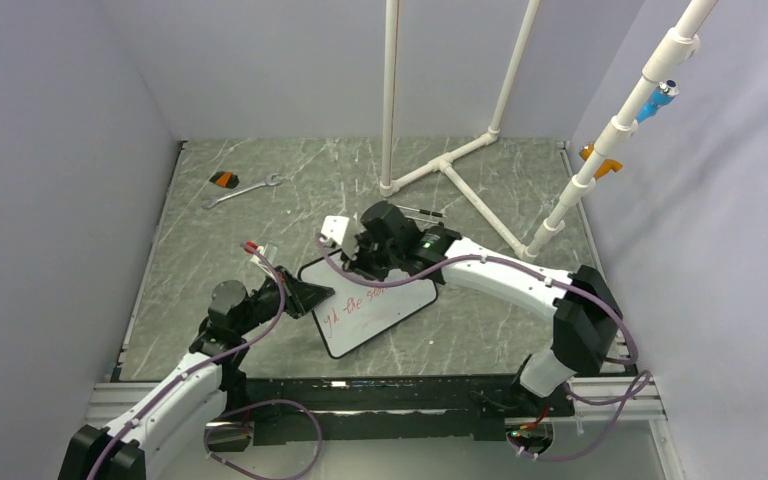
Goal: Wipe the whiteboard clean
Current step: Erase the whiteboard at the center of the board.
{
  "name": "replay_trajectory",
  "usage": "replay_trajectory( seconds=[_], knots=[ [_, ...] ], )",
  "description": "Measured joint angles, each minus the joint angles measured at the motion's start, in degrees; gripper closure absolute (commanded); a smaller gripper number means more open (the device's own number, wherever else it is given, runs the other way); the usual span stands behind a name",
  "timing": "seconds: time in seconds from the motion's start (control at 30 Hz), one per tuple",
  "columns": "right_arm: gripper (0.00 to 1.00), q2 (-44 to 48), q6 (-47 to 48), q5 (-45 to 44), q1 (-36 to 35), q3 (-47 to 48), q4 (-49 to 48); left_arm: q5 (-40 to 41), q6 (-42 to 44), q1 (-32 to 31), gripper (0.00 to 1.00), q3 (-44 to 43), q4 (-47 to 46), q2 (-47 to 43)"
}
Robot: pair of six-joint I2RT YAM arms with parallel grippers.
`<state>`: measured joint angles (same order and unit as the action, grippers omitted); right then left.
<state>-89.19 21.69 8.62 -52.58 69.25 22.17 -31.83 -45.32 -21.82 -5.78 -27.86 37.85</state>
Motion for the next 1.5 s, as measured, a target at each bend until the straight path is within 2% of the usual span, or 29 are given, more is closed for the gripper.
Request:
replay_trajectory(
  seconds=[0.13, 0.27, 0.63, 0.77, 0.9, 1.07, 1.33, 1.5],
  knots=[
    [1.0, -3.15, 0.35, 0.96, -4.74, 4.87, 3.15, 0.2, -0.13, 0.0, 1.0, 0.0, 0.0, 0.2],
    [1.0, -3.87, -0.02, 0.81, -6.03, 5.97, 3.48, 0.09, 0.55, 0.0, 1.0, 0.0, -0.04, 0.13],
    [1.0, -0.9, -3.06, 1.79, 6.25, 4.39, 1.7, -0.7, 0.17, -0.02, 1.0, 0.0, -2.29, 1.55],
    [1.0, -1.42, -1.66, 1.03, 2.4, 5.33, 2.29, -1.18, -0.02, -0.02, 1.0, 0.0, -2.71, 2.12],
    [1.0, -4.79, -1.14, 1.84, -4.39, 10.99, 4.87, -2.16, -0.09, -0.02, 1.0, 0.04, -2.69, 2.12],
    [1.0, -8.35, -1.09, 3.32, -8.98, 16.76, 7.1, -3.78, 0.0, -0.26, 1.0, 0.09, -2.67, 2.12],
    [1.0, -6.71, 0.2, 2.19, -9.97, 12.46, 4.13, -4.81, -0.46, -0.5, 1.0, 0.39, -1.6, 2.03],
    [1.0, -2.25, 0.22, 3.8, -4.79, 5.44, 2.86, -3.98, -0.68, -0.5, 1.0, 0.42, 0.37, 0.28]
  ],
)
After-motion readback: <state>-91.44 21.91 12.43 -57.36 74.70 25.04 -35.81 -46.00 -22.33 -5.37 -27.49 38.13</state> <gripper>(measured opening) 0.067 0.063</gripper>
